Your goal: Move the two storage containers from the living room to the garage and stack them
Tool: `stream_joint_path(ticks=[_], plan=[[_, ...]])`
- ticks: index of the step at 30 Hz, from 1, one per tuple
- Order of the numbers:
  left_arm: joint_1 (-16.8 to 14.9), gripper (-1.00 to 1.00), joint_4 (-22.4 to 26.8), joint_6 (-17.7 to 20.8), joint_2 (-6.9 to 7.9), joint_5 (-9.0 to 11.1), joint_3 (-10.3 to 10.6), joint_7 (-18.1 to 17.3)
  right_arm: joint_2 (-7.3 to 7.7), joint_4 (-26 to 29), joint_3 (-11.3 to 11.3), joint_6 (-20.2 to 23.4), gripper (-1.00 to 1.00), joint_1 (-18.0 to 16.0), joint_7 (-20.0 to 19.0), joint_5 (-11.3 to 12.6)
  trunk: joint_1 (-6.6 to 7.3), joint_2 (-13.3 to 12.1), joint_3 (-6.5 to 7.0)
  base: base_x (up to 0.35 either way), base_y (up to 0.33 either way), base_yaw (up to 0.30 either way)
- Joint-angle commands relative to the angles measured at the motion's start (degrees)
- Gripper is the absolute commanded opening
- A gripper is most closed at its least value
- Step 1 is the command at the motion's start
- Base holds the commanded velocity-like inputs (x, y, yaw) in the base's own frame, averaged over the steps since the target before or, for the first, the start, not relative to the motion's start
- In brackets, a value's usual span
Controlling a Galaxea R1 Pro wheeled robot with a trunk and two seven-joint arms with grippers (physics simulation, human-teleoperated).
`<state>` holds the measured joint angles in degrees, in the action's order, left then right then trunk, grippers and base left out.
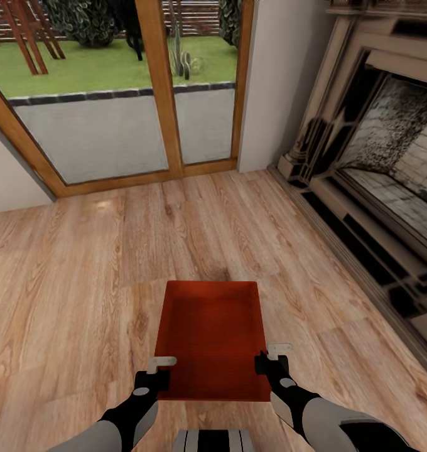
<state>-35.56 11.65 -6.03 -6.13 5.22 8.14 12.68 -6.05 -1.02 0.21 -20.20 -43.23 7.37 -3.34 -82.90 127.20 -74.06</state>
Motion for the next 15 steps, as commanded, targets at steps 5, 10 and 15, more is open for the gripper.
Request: stream_joint_path(ticks=[5, 10, 15], plan=[[0.0, -1.0, -0.1, -0.3, 0.15, 0.3, -0.3, 1.6, 0.07, -0.1, -0.6, -0.4, -1.0, 0.0, 0.6, 1.1, 1.11, -2.0, 0.87, 0.0, 0.0, 0.0], [0.0, -1.0, -0.1, -0.4, 0.15, 0.3, -0.3, 1.6, 0.07, -0.1, -0.7, -0.2, -1.0, -0.1, 0.7, 1.1, 2.21, -4.0, 1.77, 0.0, 0.0, 0.0], [0.0, -1.0, -0.1, -0.4, 0.15, 0.3, -0.3, 1.6, 0.06, -0.1, -0.7, 0.7, -1.0, -0.1, 0.7, 1.0, 3.31, -6.0, 2.67, 0.0, 0.0, 0.0]])
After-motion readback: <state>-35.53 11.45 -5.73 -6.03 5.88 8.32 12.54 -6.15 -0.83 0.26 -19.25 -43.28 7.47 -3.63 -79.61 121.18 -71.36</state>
